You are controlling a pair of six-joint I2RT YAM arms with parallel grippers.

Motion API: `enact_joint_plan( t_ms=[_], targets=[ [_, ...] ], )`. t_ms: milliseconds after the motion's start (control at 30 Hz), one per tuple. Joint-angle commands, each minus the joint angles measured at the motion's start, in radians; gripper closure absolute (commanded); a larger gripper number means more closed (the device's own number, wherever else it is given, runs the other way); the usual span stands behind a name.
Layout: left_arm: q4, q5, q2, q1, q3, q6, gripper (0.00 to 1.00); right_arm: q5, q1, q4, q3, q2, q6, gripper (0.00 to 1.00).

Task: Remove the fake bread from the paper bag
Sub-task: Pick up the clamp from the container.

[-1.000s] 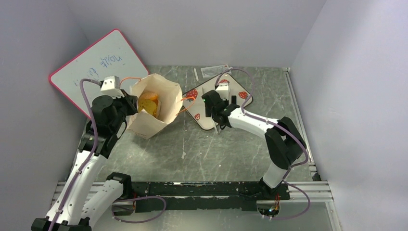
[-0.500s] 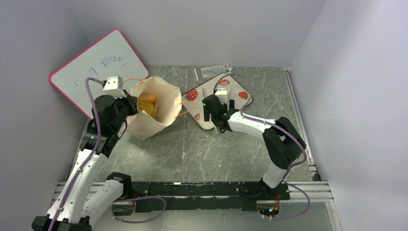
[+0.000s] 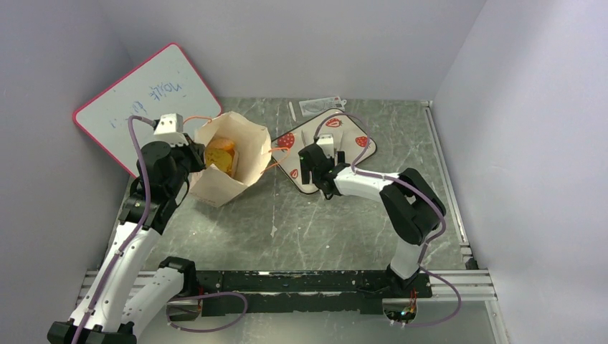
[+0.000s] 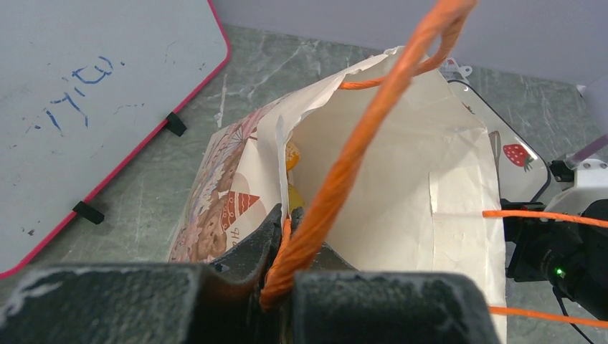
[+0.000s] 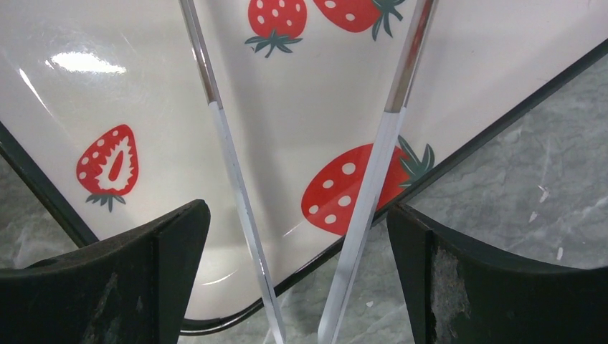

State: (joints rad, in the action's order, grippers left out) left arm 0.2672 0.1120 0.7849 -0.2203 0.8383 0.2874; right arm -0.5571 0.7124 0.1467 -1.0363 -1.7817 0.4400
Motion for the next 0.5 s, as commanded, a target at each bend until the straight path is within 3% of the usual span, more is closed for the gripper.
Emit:
enact_joint_plan(
  t_ms=[0,467],
  targets=[
    [-0.083,-0.009,-0.006,0.009,0.002,-0.022,0.93,-0.003,-0.008,-0.04,0.001,-0.028,-0.011,0.0],
    [-0.082,-0.034,0.012,0.01,-0.01,-0.074,0.93,0.042,-0.055,-0.146,-0.001,-0.091,-0.052,0.02]
  ],
)
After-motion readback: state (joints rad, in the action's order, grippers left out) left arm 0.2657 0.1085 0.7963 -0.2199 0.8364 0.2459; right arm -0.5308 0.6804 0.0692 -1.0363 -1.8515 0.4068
